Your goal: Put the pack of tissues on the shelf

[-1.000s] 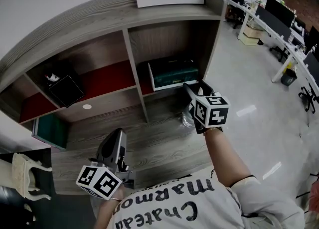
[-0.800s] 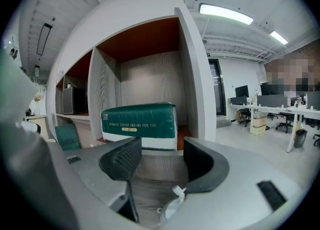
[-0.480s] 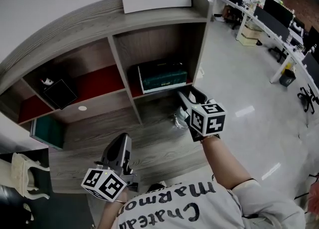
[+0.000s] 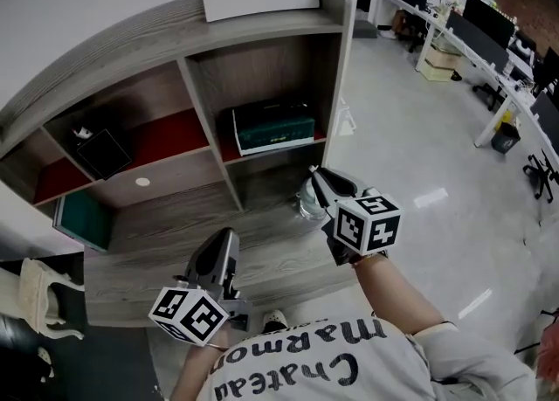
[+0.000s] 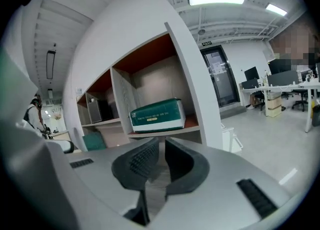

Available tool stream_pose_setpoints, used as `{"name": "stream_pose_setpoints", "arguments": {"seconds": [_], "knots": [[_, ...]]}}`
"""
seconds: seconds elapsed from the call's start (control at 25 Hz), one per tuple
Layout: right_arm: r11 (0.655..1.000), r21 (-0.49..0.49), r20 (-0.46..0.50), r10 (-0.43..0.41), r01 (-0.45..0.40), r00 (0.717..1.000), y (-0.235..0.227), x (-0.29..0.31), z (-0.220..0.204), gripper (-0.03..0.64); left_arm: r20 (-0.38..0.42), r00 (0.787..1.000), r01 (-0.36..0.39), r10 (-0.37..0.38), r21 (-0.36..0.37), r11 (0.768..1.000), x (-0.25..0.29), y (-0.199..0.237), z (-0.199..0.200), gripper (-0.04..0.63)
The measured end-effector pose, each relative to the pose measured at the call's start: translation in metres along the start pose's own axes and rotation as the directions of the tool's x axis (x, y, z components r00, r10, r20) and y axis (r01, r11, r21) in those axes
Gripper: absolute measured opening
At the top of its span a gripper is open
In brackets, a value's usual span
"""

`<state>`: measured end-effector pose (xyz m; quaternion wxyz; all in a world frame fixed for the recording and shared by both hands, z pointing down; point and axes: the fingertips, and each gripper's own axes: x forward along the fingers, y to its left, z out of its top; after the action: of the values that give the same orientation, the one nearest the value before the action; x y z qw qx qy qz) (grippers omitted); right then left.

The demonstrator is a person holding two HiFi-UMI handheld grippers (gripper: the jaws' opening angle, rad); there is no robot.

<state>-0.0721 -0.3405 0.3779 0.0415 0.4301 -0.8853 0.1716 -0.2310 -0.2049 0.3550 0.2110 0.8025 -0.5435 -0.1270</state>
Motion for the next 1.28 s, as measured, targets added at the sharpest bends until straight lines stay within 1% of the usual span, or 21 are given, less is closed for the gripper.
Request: {"name": "stream_pose_setpoints", "arguments": {"seconds": [0.16,0.24,0.44,0.64,0.76,1.0,1.28], "knots": [[0.997,0.058,0.031,0.058,-0.06,0.998,0.01,-0.019,0.001,0.011,-0.017,1.0,0.01,-0.01,0.004,1.0,0.003,-0.013,-0.009,0.018],[0.993,0.076,0.042,0.084,-0.087,0.996,0.014,-0.028,0.0,0.011,-0.022,1.0,0.013,-0.013,0.006,1.0,0.004,-0.018,-0.013,0.018],[0.99,0.056,0.039,0.131,-0.133,0.991,0.024,-0.048,-0.008,0.011,-0.022,1.0,0.007,-0.007,0.002,1.0,0.004,-0.025,-0.026,0.018],[0.991,-0.005,-0.002,0.135,-0.135,0.991,0.023,-0.058,-0.027,0.011,-0.021,0.999,-0.035,0.035,0.002,0.999,-0.002,-0.025,-0.037,0.018],[0.991,-0.02,-0.029,0.134,-0.135,0.991,0.02,-0.065,-0.038,0.011,-0.026,0.998,-0.055,0.055,0.006,0.998,-0.005,-0.029,-0.046,0.018],[0.99,-0.007,-0.072,0.139,-0.14,0.988,0.014,-0.077,-0.056,0.011,-0.031,0.997,-0.076,0.077,0.009,0.997,-0.011,-0.043,-0.061,0.018],[0.985,-0.02,-0.1,0.166,-0.169,0.981,0.013,-0.094,-0.066,0.011,-0.026,0.995,-0.094,0.094,0.006,0.996,-0.019,-0.058,-0.074,0.018]]}}
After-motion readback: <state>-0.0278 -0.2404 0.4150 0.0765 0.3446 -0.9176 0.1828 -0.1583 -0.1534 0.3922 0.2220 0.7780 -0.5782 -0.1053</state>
